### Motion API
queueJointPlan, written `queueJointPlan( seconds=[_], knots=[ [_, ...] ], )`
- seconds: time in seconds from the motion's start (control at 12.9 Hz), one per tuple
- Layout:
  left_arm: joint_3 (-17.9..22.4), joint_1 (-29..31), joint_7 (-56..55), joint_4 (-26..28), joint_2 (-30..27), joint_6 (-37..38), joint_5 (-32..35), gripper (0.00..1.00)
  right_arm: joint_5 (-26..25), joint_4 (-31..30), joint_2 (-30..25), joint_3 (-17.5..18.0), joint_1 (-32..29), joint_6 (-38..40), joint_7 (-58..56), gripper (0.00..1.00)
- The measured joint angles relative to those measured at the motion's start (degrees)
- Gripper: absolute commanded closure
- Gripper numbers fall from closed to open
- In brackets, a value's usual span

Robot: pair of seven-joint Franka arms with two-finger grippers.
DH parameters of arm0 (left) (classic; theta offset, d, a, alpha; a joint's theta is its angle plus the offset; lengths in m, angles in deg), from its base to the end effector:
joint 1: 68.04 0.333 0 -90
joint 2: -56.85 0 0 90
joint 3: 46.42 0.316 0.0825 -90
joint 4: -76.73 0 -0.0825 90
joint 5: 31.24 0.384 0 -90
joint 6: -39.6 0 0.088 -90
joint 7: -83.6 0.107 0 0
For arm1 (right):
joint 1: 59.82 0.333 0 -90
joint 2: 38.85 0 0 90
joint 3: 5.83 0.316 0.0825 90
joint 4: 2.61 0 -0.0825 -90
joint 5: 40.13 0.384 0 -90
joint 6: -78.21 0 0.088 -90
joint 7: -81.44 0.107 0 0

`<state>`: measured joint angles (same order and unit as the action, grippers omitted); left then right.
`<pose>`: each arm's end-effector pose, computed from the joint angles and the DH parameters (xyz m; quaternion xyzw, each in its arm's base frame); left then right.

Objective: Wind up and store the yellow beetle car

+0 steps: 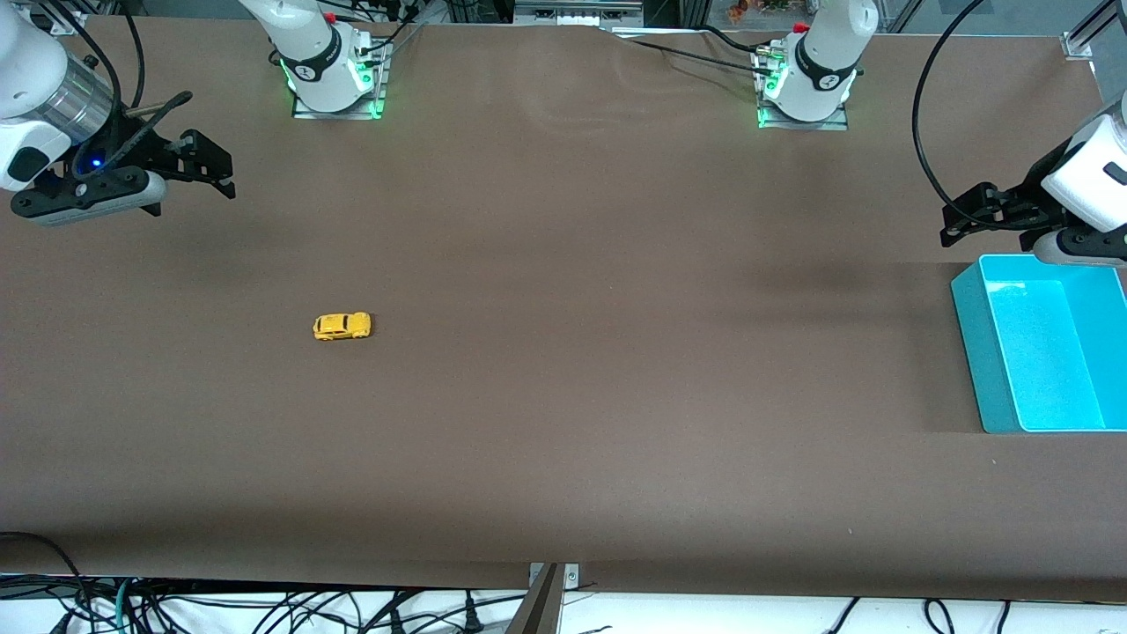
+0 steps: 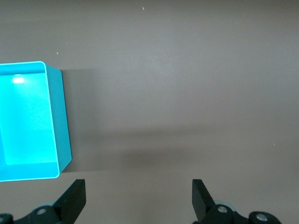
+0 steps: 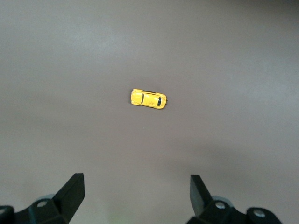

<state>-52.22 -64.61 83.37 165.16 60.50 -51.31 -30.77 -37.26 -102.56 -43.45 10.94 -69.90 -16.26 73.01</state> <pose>0.5745 -0.0211 0.6030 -0.9998 0.0187 0.0100 0.0011 0.5293 0.0726 0.5907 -0.9915 -0.1288 0.0091 0.0135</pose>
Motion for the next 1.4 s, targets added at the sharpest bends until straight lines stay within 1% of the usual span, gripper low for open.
queueJointPlan(
  seconds=[1.4],
  knots=[
    [0.26,0.16,0.31,0.01,0.29,0.00,0.00,0.00,-0.02,-0.14,0.05,-0.04,-0.01,1.09,-0.21,0.00]
  ],
)
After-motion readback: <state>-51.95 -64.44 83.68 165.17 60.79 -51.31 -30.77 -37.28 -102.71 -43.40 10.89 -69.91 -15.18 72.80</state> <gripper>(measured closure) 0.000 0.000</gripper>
